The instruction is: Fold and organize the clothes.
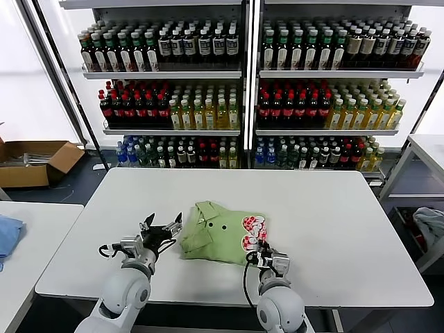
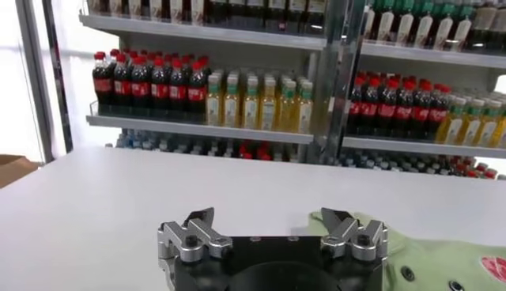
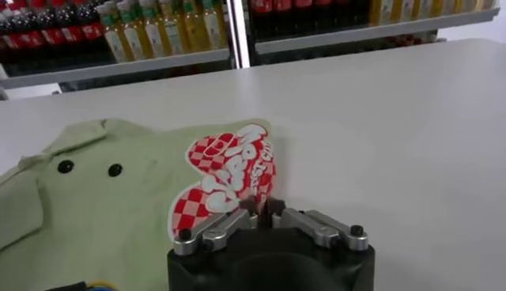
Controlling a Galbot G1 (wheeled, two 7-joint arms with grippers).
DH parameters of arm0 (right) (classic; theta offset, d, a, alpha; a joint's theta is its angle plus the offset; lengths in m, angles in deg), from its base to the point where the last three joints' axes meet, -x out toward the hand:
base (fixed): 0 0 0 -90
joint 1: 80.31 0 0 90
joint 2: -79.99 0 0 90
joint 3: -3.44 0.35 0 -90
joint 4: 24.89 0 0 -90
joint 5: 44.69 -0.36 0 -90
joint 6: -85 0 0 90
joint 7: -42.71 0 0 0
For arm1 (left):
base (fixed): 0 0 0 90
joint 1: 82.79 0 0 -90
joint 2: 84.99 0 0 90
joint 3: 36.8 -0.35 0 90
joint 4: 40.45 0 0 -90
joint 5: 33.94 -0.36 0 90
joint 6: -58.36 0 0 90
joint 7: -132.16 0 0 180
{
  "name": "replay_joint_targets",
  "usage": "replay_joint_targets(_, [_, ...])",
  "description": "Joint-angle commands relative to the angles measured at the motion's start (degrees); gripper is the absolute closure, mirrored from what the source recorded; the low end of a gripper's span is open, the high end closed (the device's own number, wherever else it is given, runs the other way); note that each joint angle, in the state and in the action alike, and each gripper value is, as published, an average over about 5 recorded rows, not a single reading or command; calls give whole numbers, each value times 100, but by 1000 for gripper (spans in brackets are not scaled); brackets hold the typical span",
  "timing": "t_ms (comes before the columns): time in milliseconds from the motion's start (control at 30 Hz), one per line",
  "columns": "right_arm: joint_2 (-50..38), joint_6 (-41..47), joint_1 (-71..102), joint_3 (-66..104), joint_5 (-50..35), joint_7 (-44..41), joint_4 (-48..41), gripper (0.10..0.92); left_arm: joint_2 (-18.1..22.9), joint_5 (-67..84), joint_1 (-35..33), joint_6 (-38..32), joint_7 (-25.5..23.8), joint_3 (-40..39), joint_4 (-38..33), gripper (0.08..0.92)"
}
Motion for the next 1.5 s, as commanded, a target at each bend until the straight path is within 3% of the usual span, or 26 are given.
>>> replay_joint_targets(33, [-236, -31, -32, 33, 272, -138, 89, 907, -47, 56, -47, -15, 37, 147, -95, 177])
replay_joint_targets(400, [-1070, 21, 16, 445, 191, -223, 208, 920, 44, 3, -208, 4, 29, 191, -280, 177])
replay_joint_targets(733, [-1329, -236, 247, 852, 822, -669, 98, 897, 231, -134, -339, 8, 8, 77, -306, 177])
replay_joint_targets(900, [-1047, -700, 511, 890, 1532, -644, 668, 765, 265, -190, -425, 16, -1, 50, -347, 177])
replay_joint_targets(1067, [-774, -777, 923, 539, 1518, -800, 1080, 635, 299, -234, -516, 26, 0, 48, -430, 177])
replay_joint_targets(1500, [-413, -78, 1094, 405, 100, -32, 1102, 253, 305, -232, -736, 40, 0, 163, -569, 177])
